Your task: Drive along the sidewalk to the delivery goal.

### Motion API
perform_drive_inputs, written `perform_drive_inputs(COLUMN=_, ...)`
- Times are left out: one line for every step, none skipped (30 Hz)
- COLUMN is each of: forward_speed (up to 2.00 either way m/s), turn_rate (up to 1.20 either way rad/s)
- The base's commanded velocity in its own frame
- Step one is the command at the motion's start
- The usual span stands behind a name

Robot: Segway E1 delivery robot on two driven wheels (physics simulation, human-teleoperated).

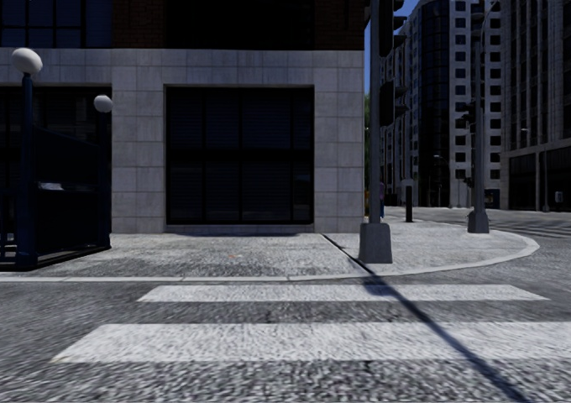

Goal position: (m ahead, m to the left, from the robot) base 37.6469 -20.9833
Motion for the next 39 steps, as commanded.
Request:
perform_drive_inputs(forward_speed=2.00, turn_rate=0.00)
perform_drive_inputs(forward_speed=2.00, turn_rate=0.00)
perform_drive_inputs(forward_speed=2.00, turn_rate=0.00)
perform_drive_inputs(forward_speed=2.00, turn_rate=0.00)
perform_drive_inputs(forward_speed=2.00, turn_rate=0.00)
perform_drive_inputs(forward_speed=2.00, turn_rate=0.00)
perform_drive_inputs(forward_speed=2.00, turn_rate=0.00)
perform_drive_inputs(forward_speed=2.00, turn_rate=0.00)
perform_drive_inputs(forward_speed=2.00, turn_rate=0.00)
perform_drive_inputs(forward_speed=2.00, turn_rate=0.00)
perform_drive_inputs(forward_speed=2.00, turn_rate=0.00)
perform_drive_inputs(forward_speed=2.00, turn_rate=0.00)
perform_drive_inputs(forward_speed=2.00, turn_rate=0.00)
perform_drive_inputs(forward_speed=2.00, turn_rate=0.00)
perform_drive_inputs(forward_speed=2.00, turn_rate=0.00)
perform_drive_inputs(forward_speed=2.00, turn_rate=0.00)
perform_drive_inputs(forward_speed=2.00, turn_rate=0.00)
perform_drive_inputs(forward_speed=2.00, turn_rate=0.00)
perform_drive_inputs(forward_speed=2.00, turn_rate=0.00)
perform_drive_inputs(forward_speed=2.00, turn_rate=0.00)
perform_drive_inputs(forward_speed=2.00, turn_rate=0.00)
perform_drive_inputs(forward_speed=2.00, turn_rate=0.00)
perform_drive_inputs(forward_speed=2.00, turn_rate=0.00)
perform_drive_inputs(forward_speed=2.00, turn_rate=0.00)
perform_drive_inputs(forward_speed=2.00, turn_rate=0.00)
perform_drive_inputs(forward_speed=2.00, turn_rate=0.00)
perform_drive_inputs(forward_speed=2.00, turn_rate=0.00)
perform_drive_inputs(forward_speed=2.00, turn_rate=0.00)
perform_drive_inputs(forward_speed=2.00, turn_rate=0.00)
perform_drive_inputs(forward_speed=2.00, turn_rate=0.00)
perform_drive_inputs(forward_speed=2.00, turn_rate=0.00)
perform_drive_inputs(forward_speed=2.00, turn_rate=0.00)
perform_drive_inputs(forward_speed=2.00, turn_rate=0.00)
perform_drive_inputs(forward_speed=2.00, turn_rate=0.00)
perform_drive_inputs(forward_speed=2.00, turn_rate=0.00)
perform_drive_inputs(forward_speed=2.00, turn_rate=0.00)
perform_drive_inputs(forward_speed=1.71, turn_rate=0.00)
perform_drive_inputs(forward_speed=1.32, turn_rate=0.00)
perform_drive_inputs(forward_speed=1.18, turn_rate=0.00)
